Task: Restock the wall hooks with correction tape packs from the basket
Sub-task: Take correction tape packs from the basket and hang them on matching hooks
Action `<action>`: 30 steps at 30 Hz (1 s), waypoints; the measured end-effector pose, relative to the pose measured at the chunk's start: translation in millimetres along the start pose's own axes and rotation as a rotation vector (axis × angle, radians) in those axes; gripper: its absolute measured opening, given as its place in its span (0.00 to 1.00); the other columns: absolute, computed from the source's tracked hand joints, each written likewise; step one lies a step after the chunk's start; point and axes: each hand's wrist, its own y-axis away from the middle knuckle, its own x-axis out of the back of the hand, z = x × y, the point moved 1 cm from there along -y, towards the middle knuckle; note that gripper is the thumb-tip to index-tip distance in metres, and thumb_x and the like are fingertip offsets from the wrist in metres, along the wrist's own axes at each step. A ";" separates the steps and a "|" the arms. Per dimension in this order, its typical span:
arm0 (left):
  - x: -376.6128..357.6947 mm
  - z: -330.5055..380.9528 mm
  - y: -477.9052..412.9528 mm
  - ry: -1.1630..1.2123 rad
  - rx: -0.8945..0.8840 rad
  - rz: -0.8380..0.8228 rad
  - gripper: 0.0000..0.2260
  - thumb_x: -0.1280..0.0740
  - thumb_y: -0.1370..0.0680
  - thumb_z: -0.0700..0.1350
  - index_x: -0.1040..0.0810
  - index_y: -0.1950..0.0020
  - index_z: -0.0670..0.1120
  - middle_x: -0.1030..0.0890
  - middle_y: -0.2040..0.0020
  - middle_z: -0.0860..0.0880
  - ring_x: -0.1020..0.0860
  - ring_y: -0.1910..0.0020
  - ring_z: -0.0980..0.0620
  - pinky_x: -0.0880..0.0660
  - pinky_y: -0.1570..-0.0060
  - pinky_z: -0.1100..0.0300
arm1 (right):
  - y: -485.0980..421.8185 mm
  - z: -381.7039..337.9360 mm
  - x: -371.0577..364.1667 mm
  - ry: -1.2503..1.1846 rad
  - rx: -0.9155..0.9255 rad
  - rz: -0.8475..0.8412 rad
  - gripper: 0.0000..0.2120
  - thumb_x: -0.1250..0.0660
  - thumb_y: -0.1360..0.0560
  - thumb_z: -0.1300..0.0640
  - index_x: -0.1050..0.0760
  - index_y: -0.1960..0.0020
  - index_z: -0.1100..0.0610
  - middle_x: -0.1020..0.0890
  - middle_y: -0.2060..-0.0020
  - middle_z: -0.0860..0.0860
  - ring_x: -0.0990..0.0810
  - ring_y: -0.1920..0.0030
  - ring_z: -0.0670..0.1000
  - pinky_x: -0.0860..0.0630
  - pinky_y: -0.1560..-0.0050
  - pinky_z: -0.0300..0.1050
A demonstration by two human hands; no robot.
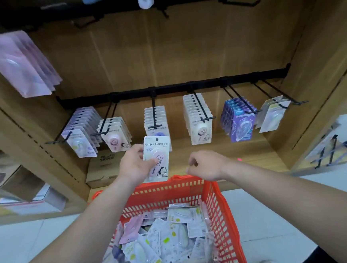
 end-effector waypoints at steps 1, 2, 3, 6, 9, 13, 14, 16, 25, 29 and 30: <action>11.0 -7.0 -3.1 -0.012 0.018 0.019 0.13 0.24 0.24 0.38 0.22 0.42 0.46 0.14 0.48 0.48 0.15 0.52 0.50 0.19 0.47 0.49 | -4.8 -5.1 0.0 -0.003 0.008 -0.006 0.19 0.36 0.19 0.41 0.23 0.38 0.54 0.21 0.39 0.52 0.23 0.39 0.55 0.26 0.38 0.52; 22.6 -15.1 -6.6 -0.017 0.039 0.042 0.12 0.24 0.24 0.38 0.22 0.44 0.48 0.14 0.49 0.48 0.15 0.52 0.49 0.18 0.46 0.47 | -9.2 -11.4 0.1 -0.012 0.016 -0.009 0.19 0.36 0.19 0.41 0.23 0.37 0.54 0.21 0.39 0.52 0.23 0.39 0.55 0.25 0.38 0.52; 34.0 -23.2 -10.5 -0.006 0.055 0.068 0.12 0.24 0.24 0.38 0.22 0.46 0.49 0.14 0.49 0.48 0.15 0.51 0.48 0.18 0.45 0.45 | -13.9 -18.8 0.0 -0.022 0.024 -0.010 0.19 0.36 0.19 0.42 0.23 0.37 0.54 0.20 0.39 0.52 0.23 0.39 0.55 0.25 0.38 0.52; 64.3 -42.5 -19.9 0.065 0.094 0.147 0.13 0.24 0.24 0.40 0.23 0.44 0.50 0.15 0.46 0.47 0.15 0.49 0.46 0.18 0.45 0.42 | -29.8 -44.4 -5.1 -0.028 0.056 -0.027 0.18 0.36 0.19 0.42 0.21 0.40 0.55 0.18 0.43 0.52 0.21 0.43 0.54 0.24 0.39 0.53; 83.3 -55.6 -29.2 0.157 0.098 0.202 0.15 0.26 0.22 0.40 0.24 0.38 0.47 0.15 0.45 0.47 0.15 0.49 0.46 0.18 0.48 0.43 | -43.5 -71.8 -15.1 -0.005 0.101 -0.064 0.19 0.37 0.19 0.42 0.20 0.42 0.56 0.17 0.46 0.53 0.19 0.45 0.54 0.22 0.40 0.54; 93.8 -63.8 -38.2 0.253 0.083 0.227 0.14 0.29 0.20 0.39 0.25 0.36 0.47 0.16 0.43 0.48 0.16 0.48 0.49 0.18 0.50 0.49 | -53.1 -98.0 -32.2 0.047 0.156 -0.106 0.20 0.37 0.19 0.42 0.20 0.43 0.59 0.17 0.47 0.55 0.19 0.46 0.56 0.22 0.42 0.56; 95.5 -65.1 -39.8 0.263 0.085 0.227 0.14 0.29 0.20 0.40 0.25 0.36 0.48 0.16 0.42 0.48 0.16 0.47 0.48 0.18 0.51 0.50 | -54.2 -101.9 -36.5 0.059 0.165 -0.117 0.21 0.37 0.19 0.42 0.20 0.42 0.60 0.17 0.46 0.56 0.19 0.46 0.57 0.22 0.42 0.57; 98.4 -67.4 -42.1 0.281 0.079 0.228 0.13 0.31 0.19 0.40 0.25 0.34 0.48 0.16 0.42 0.48 0.16 0.48 0.49 0.18 0.55 0.53 | -55.9 -106.1 -43.8 0.089 0.177 -0.140 0.22 0.37 0.19 0.41 0.21 0.39 0.59 0.18 0.42 0.55 0.21 0.43 0.57 0.23 0.40 0.56; 101.0 -70.2 -42.9 0.215 -0.017 0.170 0.17 0.34 0.17 0.41 0.24 0.29 0.55 0.15 0.43 0.52 0.14 0.49 0.51 0.15 0.55 0.53 | -62.2 -96.6 -49.9 0.142 0.164 -0.188 0.23 0.37 0.18 0.42 0.23 0.35 0.59 0.20 0.39 0.53 0.22 0.40 0.57 0.24 0.38 0.55; 100.1 -66.6 -54.5 0.172 -0.008 0.188 0.16 0.33 0.17 0.43 0.23 0.30 0.56 0.15 0.45 0.53 0.14 0.51 0.52 0.15 0.55 0.52 | -64.0 -88.8 -52.8 0.150 0.151 -0.185 0.22 0.36 0.18 0.41 0.23 0.36 0.58 0.20 0.41 0.53 0.22 0.40 0.56 0.24 0.38 0.55; 99.6 -65.6 -59.2 0.154 -0.009 0.195 0.15 0.33 0.17 0.43 0.23 0.31 0.55 0.15 0.45 0.53 0.14 0.52 0.52 0.15 0.56 0.53 | -63.3 -86.3 -54.0 0.153 0.147 -0.180 0.22 0.37 0.18 0.40 0.23 0.35 0.57 0.21 0.40 0.52 0.22 0.40 0.56 0.24 0.38 0.55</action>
